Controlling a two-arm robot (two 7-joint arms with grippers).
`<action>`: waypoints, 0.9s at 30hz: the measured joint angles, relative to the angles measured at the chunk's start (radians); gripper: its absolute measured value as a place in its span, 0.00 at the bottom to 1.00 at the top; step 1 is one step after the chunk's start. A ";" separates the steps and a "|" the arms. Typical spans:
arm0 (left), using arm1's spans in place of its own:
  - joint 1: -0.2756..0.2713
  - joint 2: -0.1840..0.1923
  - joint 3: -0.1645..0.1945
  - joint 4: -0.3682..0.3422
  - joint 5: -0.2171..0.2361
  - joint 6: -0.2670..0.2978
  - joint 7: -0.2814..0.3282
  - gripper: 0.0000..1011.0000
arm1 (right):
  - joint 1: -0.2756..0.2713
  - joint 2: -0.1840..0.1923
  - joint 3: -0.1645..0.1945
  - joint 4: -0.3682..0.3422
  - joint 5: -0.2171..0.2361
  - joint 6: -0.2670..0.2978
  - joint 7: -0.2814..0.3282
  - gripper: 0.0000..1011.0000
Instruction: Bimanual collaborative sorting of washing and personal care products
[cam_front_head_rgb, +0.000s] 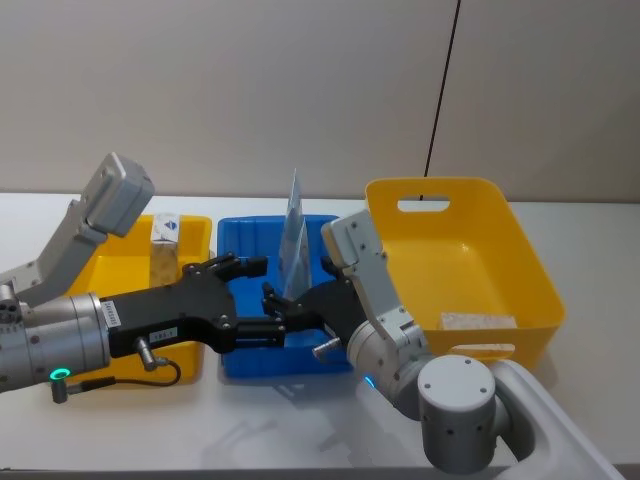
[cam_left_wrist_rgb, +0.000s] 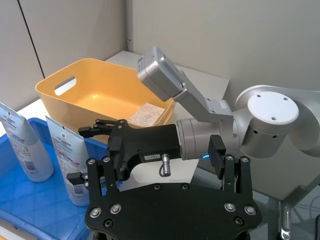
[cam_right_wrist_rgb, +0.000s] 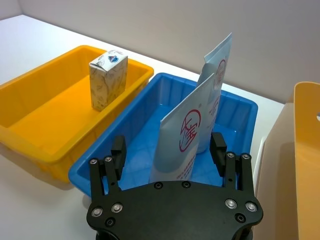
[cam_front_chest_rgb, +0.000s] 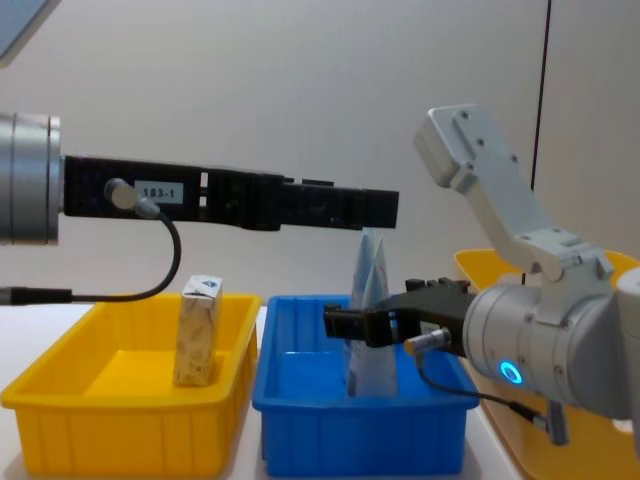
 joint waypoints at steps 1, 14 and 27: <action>0.000 0.000 0.000 0.000 0.000 0.000 0.000 0.99 | 0.000 0.000 0.000 0.000 0.000 0.000 0.000 0.99; 0.000 0.000 0.000 0.000 0.000 0.000 0.000 0.99 | 0.037 -0.013 0.005 0.057 -0.021 -0.032 -0.001 0.99; 0.000 0.000 0.000 0.000 0.000 0.000 0.000 0.99 | 0.052 -0.024 0.007 0.085 -0.049 -0.066 -0.021 0.98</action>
